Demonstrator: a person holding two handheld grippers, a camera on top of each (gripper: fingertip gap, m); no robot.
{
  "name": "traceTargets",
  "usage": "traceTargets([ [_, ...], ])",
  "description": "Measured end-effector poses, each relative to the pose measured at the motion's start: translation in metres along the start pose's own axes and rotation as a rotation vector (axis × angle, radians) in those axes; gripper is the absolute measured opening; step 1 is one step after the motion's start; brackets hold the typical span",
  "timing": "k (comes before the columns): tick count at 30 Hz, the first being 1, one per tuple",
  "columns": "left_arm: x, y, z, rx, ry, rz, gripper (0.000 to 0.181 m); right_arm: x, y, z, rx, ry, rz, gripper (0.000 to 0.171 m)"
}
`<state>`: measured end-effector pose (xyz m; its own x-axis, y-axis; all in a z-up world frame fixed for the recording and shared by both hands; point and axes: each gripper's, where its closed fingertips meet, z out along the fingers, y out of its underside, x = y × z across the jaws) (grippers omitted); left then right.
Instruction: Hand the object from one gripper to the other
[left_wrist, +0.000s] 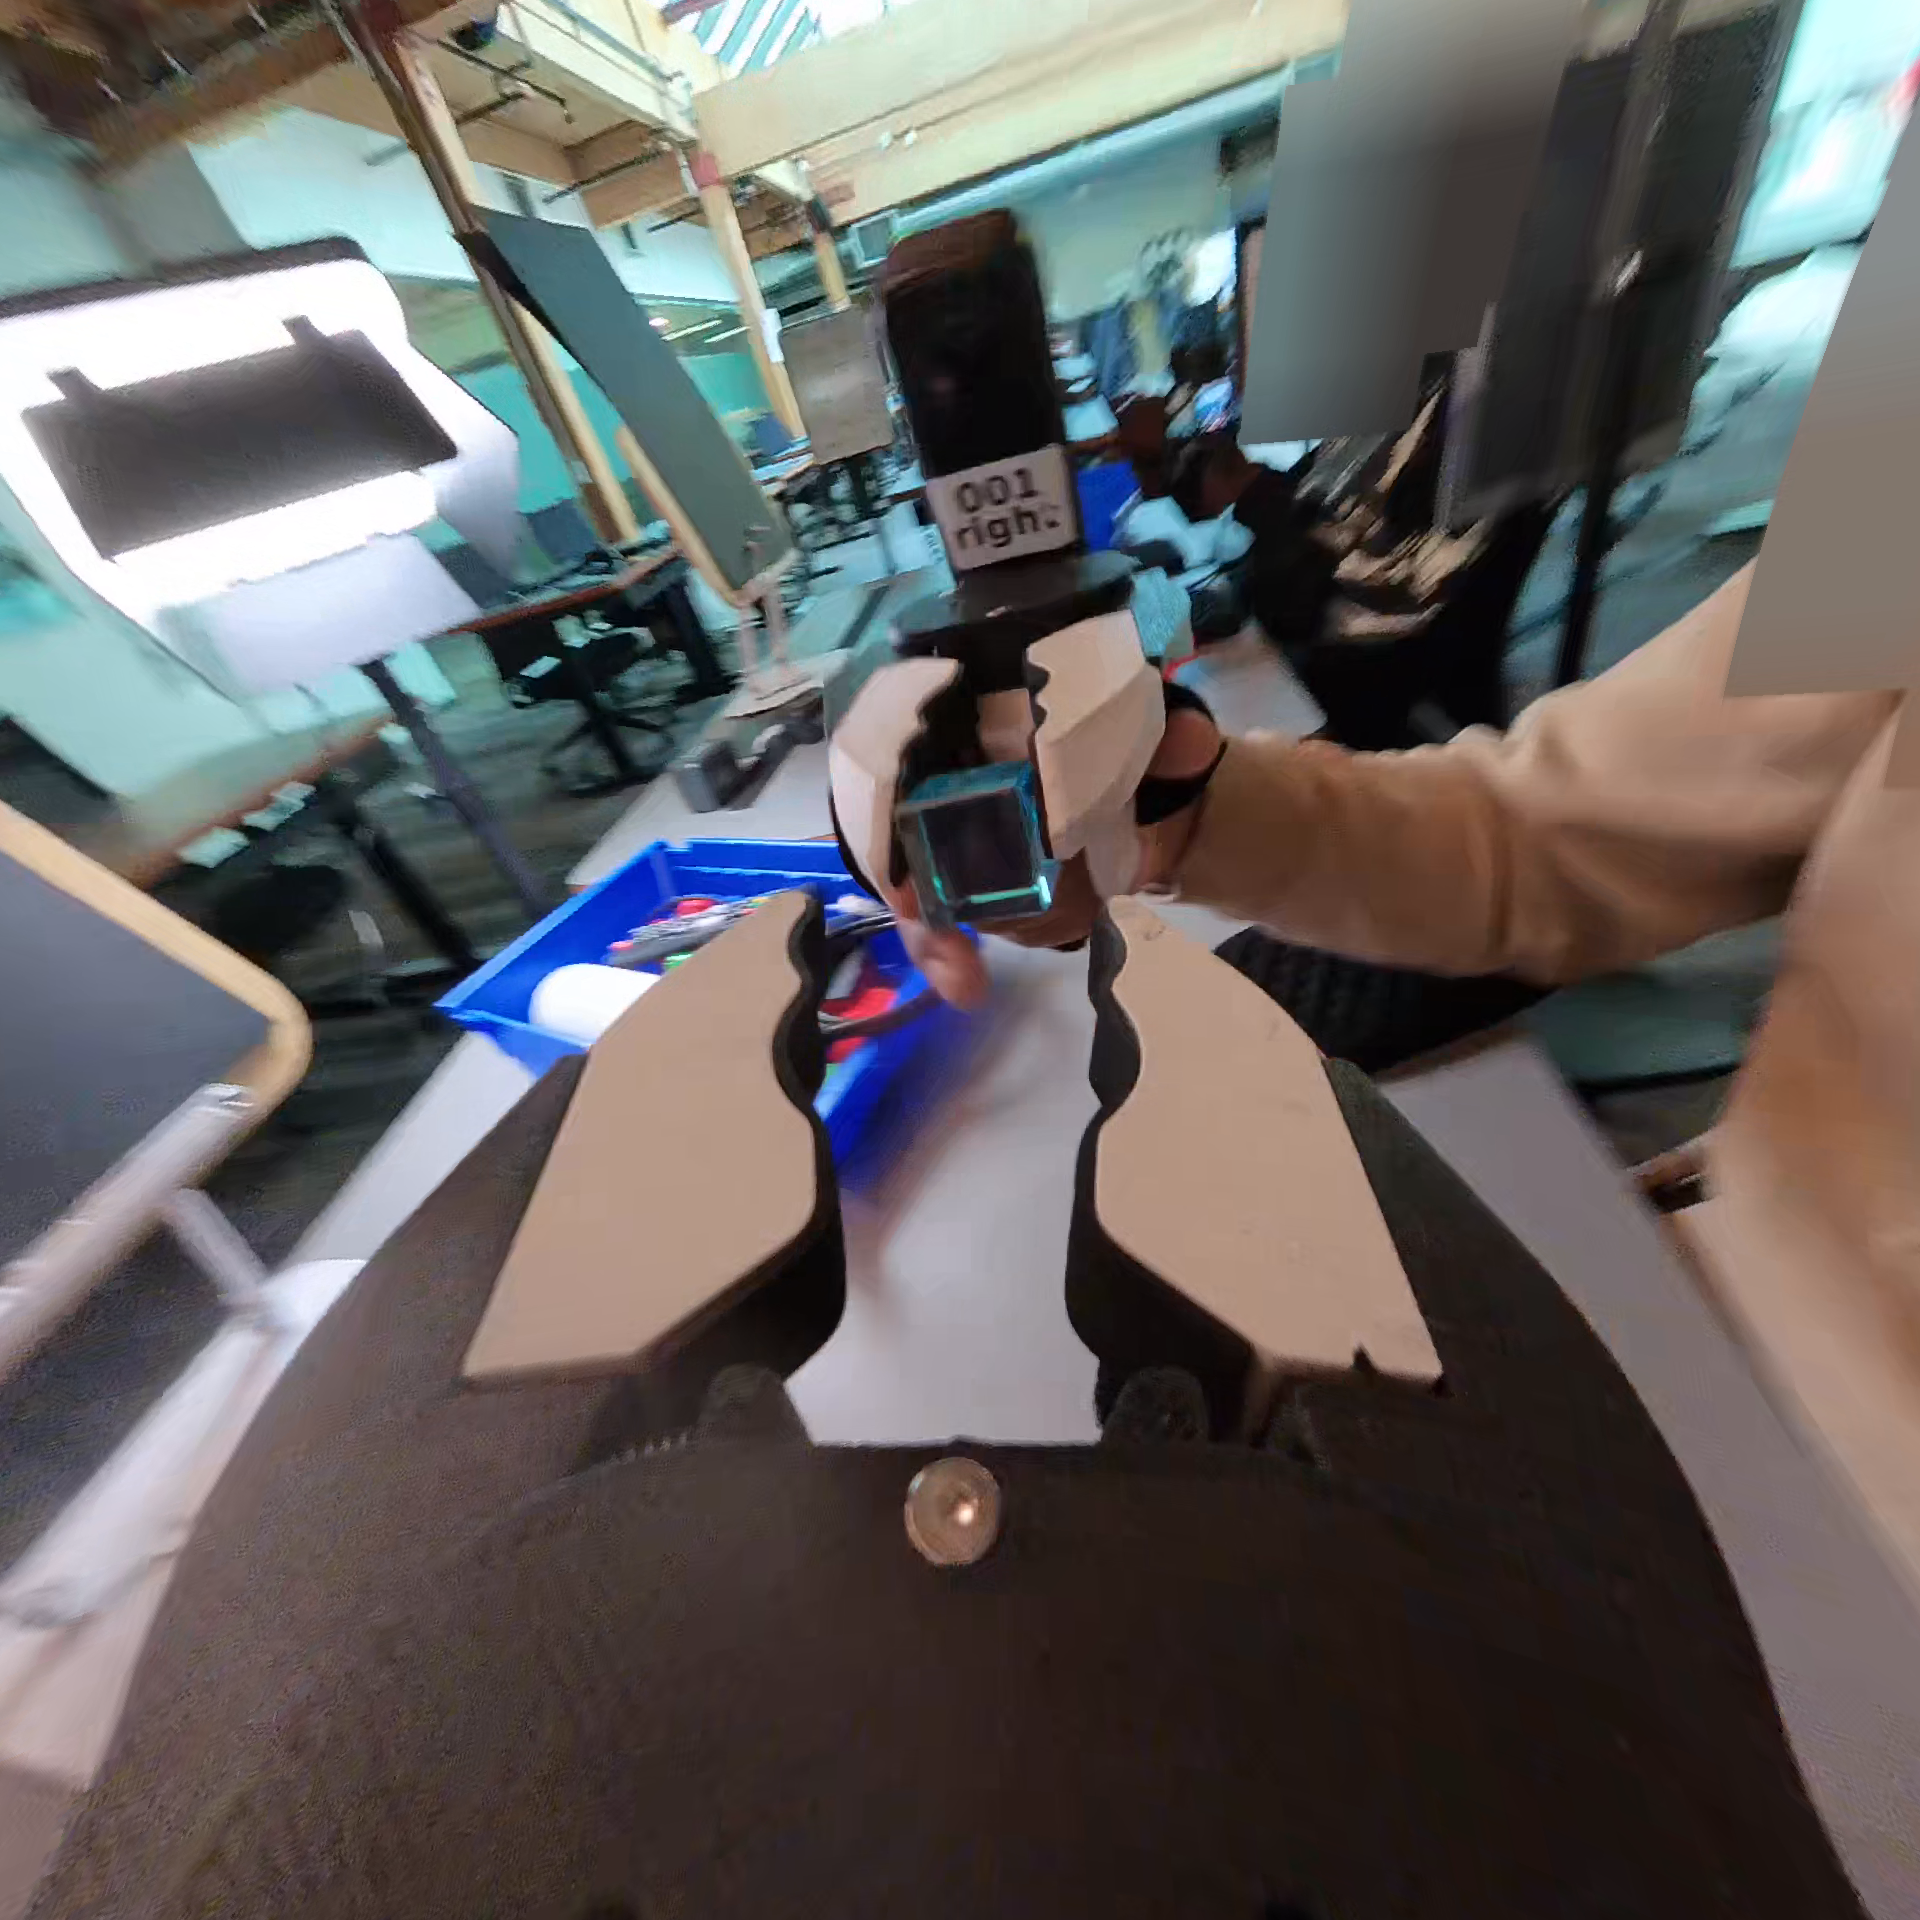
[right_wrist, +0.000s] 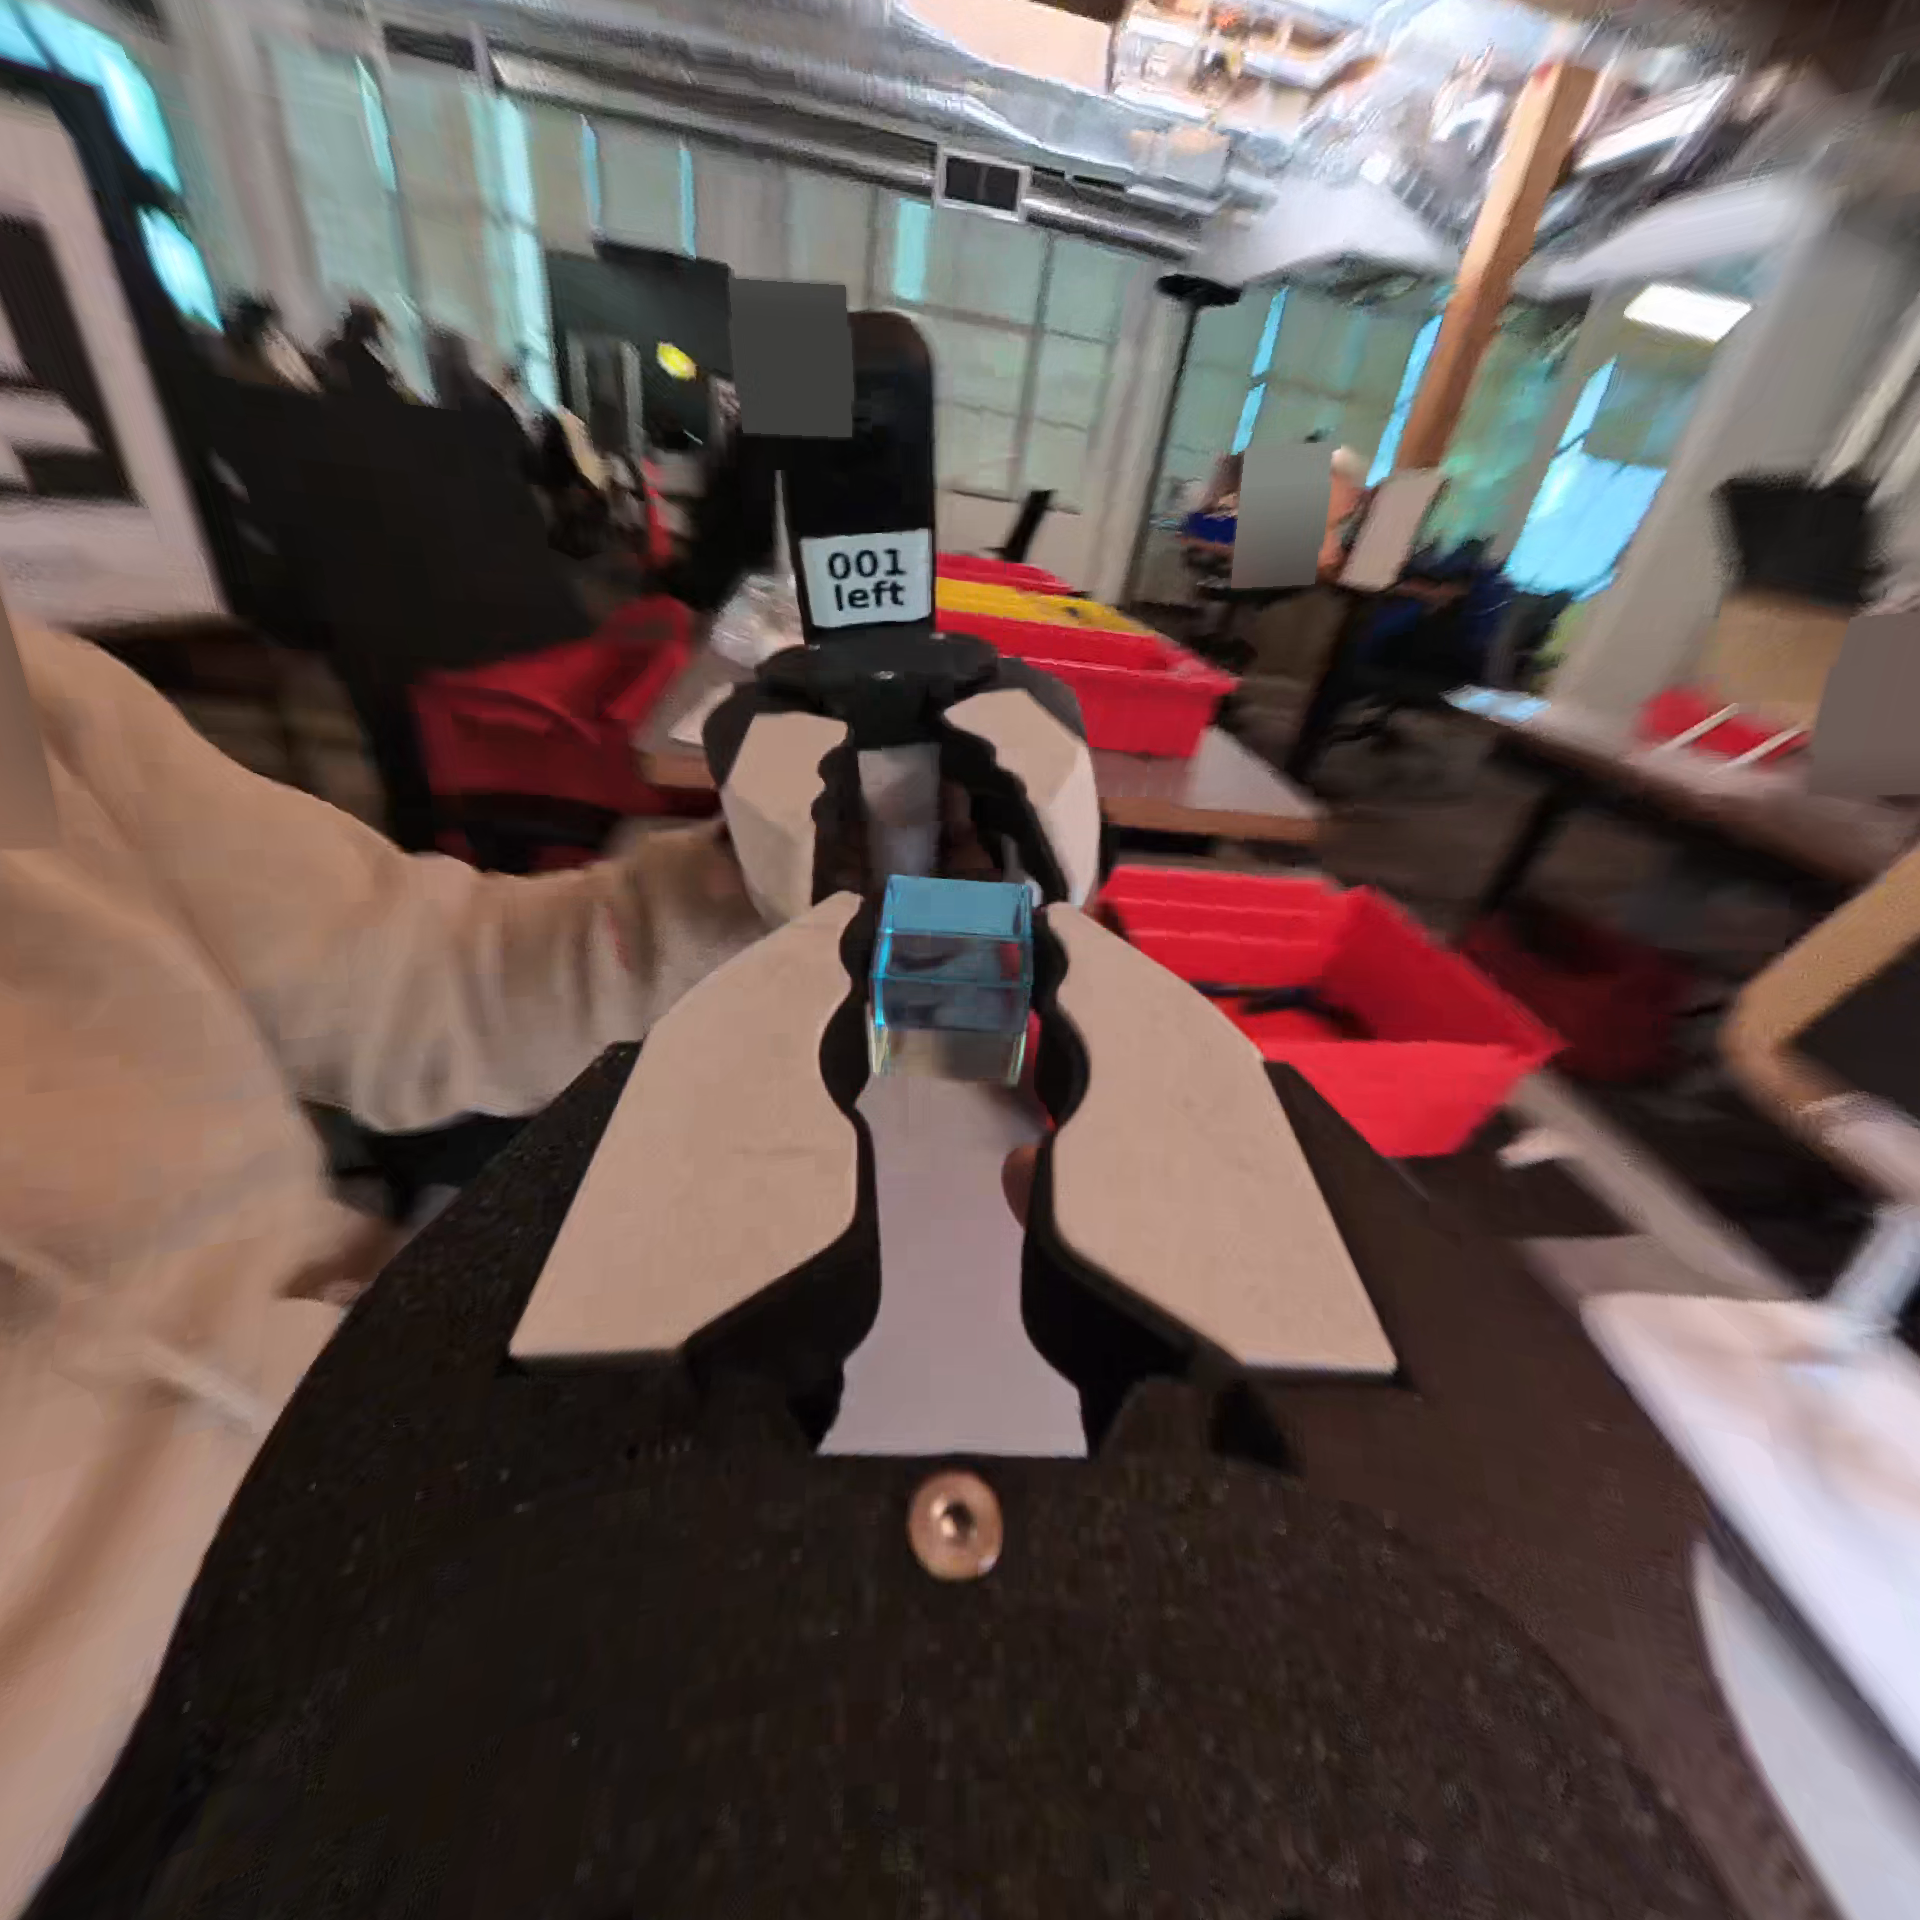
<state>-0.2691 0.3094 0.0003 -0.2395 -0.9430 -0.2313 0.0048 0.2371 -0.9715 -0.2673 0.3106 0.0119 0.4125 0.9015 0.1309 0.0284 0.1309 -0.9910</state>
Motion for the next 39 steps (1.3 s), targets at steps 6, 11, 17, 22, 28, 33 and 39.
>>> traceTargets([
  [6,-0.004,0.009,0.007,-0.101,-0.176,0.384,0.040,-0.001,0.014,0.010,0.054,-0.305,0.657,0.028],
  [11,-0.002,0.020,0.011,-0.189,-0.183,0.457,0.033,-0.005,0.018,0.015,0.057,-0.363,0.765,0.028],
  [17,-0.005,0.019,0.014,-0.174,-0.211,0.442,0.031,-0.007,0.015,0.017,0.063,-0.341,0.765,0.028],
  [22,-0.032,0.018,0.008,-0.137,-0.281,0.149,0.031,0.031,0.012,0.000,0.099,-0.028,0.381,0.037],
  [28,-0.035,0.015,0.009,0.031,-0.093,-0.412,0.031,0.042,0.011,-0.012,0.042,0.322,-0.433,0.042],
  [33,-0.019,0.024,0.023,0.024,0.085,-0.659,0.030,0.030,0.027,0.006,-0.134,0.412,-0.858,0.042],
  [39,-0.012,0.008,0.017,0.095,0.130,-0.537,0.048,0.022,0.013,-0.005,-0.083,0.315,-0.676,0.032],
])
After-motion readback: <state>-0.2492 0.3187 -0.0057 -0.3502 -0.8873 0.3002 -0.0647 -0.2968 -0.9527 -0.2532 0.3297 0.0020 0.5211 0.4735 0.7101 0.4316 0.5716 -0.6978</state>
